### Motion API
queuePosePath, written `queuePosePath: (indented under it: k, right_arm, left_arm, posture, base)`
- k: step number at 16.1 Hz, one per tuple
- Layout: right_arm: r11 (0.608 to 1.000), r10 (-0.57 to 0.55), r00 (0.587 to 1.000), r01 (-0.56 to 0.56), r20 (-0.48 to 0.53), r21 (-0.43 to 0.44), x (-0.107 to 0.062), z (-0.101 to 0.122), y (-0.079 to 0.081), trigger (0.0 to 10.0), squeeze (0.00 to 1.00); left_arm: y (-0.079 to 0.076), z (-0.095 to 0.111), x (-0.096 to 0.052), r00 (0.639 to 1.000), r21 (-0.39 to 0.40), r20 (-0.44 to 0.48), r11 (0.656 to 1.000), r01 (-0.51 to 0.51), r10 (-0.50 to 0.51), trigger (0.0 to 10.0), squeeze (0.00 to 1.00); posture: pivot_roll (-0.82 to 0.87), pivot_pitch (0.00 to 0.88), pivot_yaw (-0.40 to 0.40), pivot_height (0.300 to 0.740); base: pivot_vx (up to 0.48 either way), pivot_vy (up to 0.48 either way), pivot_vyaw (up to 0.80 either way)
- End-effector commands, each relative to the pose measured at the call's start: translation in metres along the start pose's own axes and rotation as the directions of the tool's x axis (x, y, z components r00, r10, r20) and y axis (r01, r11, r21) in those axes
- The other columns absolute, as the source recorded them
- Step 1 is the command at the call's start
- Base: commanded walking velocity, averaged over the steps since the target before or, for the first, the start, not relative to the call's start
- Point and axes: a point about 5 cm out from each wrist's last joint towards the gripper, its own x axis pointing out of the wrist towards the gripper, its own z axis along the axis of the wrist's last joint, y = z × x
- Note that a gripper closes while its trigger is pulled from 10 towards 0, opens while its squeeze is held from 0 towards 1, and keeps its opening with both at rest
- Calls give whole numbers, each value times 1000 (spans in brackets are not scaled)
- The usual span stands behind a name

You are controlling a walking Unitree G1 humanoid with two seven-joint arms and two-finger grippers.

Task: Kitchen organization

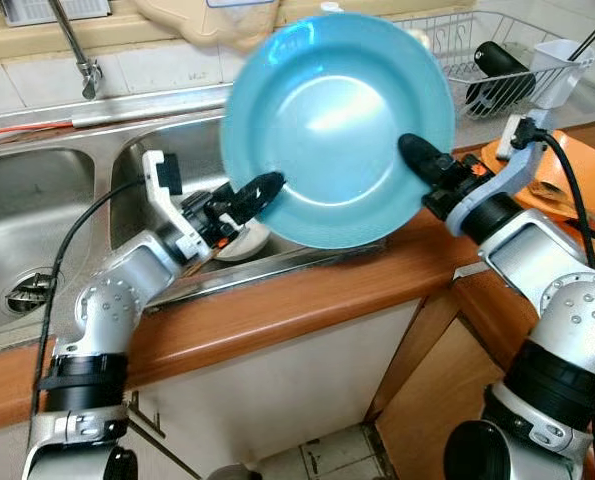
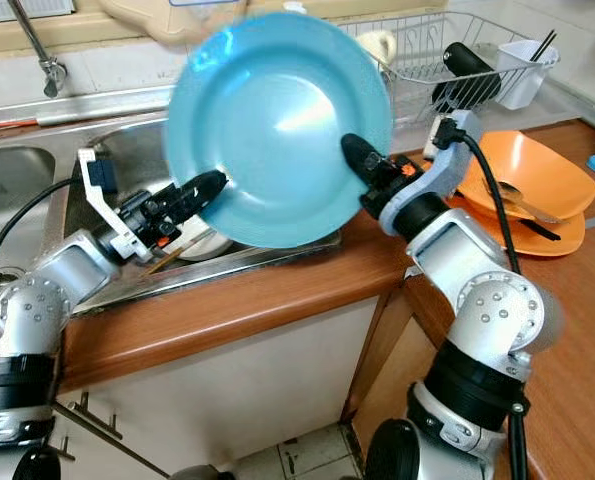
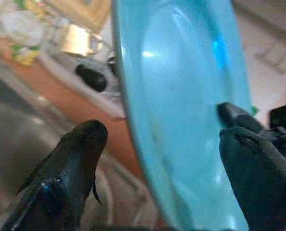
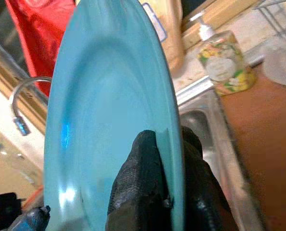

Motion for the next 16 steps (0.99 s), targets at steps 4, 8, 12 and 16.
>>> queuePosePath:
  k: [4,8,12,16]
  right_arm:
    - [998,56,997,-56,51,10,0,10,10,0,0]
    - [998,58,996,-60,67,26,-1,12,11,0,0]
    - [997,76,993,-79,85,25,-3,15,15,0,0]
    - [997,79,993,-81,84,11,-4,15,16,0,0]
  left_arm:
    - [-7,8,5,989,-70,78,989,127,-122,0,0]
    - [-11,12,5,978,-149,97,969,198,-185,0,0]
    - [-11,12,7,976,-155,98,966,207,-194,0,0]
    - [-8,11,8,979,-189,90,962,195,-181,0,0]
  posture:
    - [-82,0,55,740]
    - [-82,0,65,740]
    - [-85,0,73,740]
    - [-87,0,80,740]
  base:
    - [0,0,0]
    - [0,0,0]
    - [0,0,0]
    - [0,0,0]
